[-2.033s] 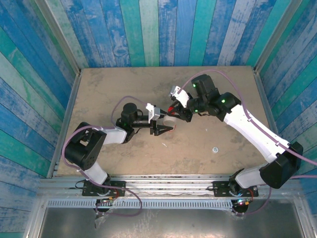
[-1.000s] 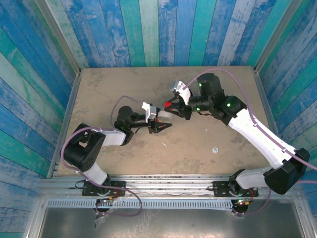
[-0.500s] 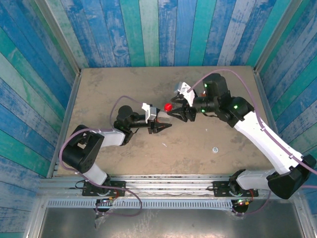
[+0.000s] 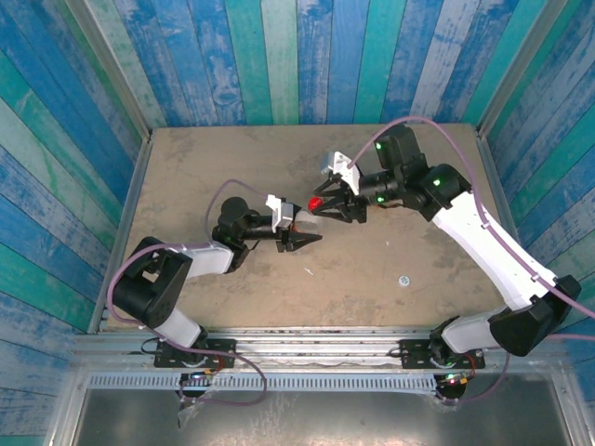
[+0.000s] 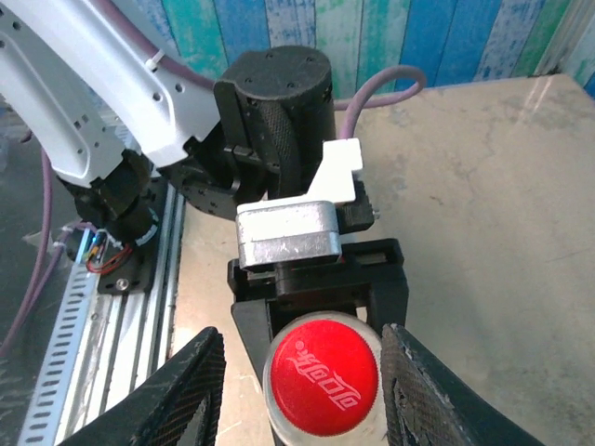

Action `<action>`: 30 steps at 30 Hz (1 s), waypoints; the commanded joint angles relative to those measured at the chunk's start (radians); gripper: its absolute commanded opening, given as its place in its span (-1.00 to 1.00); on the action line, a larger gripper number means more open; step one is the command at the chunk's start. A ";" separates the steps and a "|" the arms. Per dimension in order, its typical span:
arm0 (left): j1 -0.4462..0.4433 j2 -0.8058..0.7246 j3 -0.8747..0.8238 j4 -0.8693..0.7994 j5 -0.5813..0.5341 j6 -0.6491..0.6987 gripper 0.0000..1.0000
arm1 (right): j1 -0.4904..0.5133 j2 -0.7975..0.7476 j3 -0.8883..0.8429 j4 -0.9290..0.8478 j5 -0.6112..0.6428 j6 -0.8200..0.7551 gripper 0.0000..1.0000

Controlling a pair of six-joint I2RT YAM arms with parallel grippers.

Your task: Screw on the bottle caps

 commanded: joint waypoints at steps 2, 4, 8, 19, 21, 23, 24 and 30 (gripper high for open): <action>-0.003 -0.062 0.008 -0.009 0.021 0.011 0.08 | -0.001 0.008 0.017 -0.039 -0.039 -0.020 -0.11; -0.003 -0.062 0.008 -0.009 0.021 0.011 0.09 | -0.002 0.014 0.021 -0.041 -0.034 -0.018 -0.16; -0.003 -0.067 0.009 -0.012 0.020 0.010 0.08 | -0.001 0.023 0.025 -0.043 -0.017 -0.025 -0.20; -0.003 -0.070 0.013 -0.036 0.012 0.025 0.09 | -0.001 0.042 0.041 -0.054 -0.027 -0.021 -0.45; -0.003 -0.070 0.014 -0.048 -0.002 0.032 0.08 | -0.001 0.039 0.040 -0.055 -0.027 -0.012 -0.45; -0.003 -0.075 0.012 -0.053 -0.047 0.033 0.09 | -0.001 0.035 0.035 -0.054 -0.023 0.001 -0.46; -0.003 -0.077 0.011 -0.051 -0.080 0.033 0.08 | -0.001 0.033 0.031 -0.050 -0.018 0.012 -0.45; -0.009 -0.094 0.023 -0.107 -0.254 0.062 0.08 | 0.023 0.012 -0.038 0.030 0.179 0.192 -0.42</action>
